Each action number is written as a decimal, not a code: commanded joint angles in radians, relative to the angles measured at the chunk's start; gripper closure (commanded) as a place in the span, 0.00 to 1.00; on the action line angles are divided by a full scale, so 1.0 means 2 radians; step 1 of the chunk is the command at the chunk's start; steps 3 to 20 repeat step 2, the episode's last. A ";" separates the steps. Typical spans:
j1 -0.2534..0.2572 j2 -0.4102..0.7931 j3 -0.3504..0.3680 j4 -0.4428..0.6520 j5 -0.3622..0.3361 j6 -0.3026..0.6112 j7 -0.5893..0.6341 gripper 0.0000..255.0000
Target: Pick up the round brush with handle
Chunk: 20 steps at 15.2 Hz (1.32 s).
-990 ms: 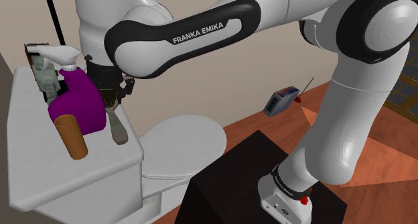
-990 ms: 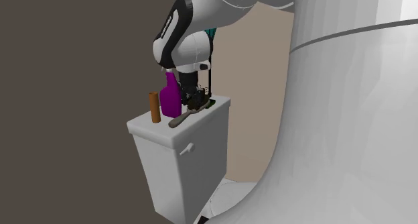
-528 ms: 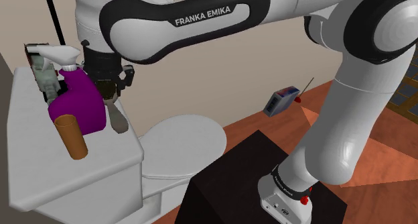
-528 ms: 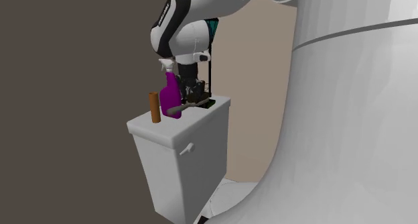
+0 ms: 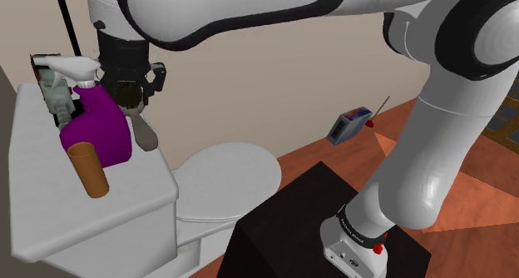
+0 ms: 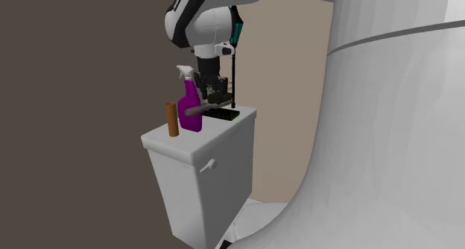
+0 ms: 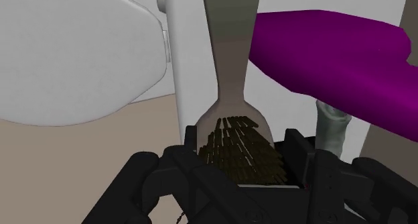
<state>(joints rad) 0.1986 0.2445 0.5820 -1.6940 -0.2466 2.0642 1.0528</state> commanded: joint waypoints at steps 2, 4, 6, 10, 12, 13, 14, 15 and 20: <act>0.000 -0.001 0.001 0.006 0.001 -0.007 -0.001 1.00; 0.000 -0.001 0.001 0.006 0.001 -0.007 -0.001 1.00; 0.000 -0.001 0.001 0.006 0.001 -0.007 -0.001 1.00; 0.000 -0.001 0.001 0.006 0.001 -0.007 -0.001 1.00; 0.000 -0.001 0.001 0.006 0.001 -0.007 -0.001 1.00; 0.000 -0.001 0.001 0.006 0.001 -0.007 -0.001 1.00; 0.000 -0.001 0.001 0.006 0.001 -0.007 -0.001 1.00; 0.000 -0.001 0.001 0.006 0.001 -0.007 -0.001 1.00; 0.000 -0.001 0.001 0.006 0.001 -0.007 -0.001 1.00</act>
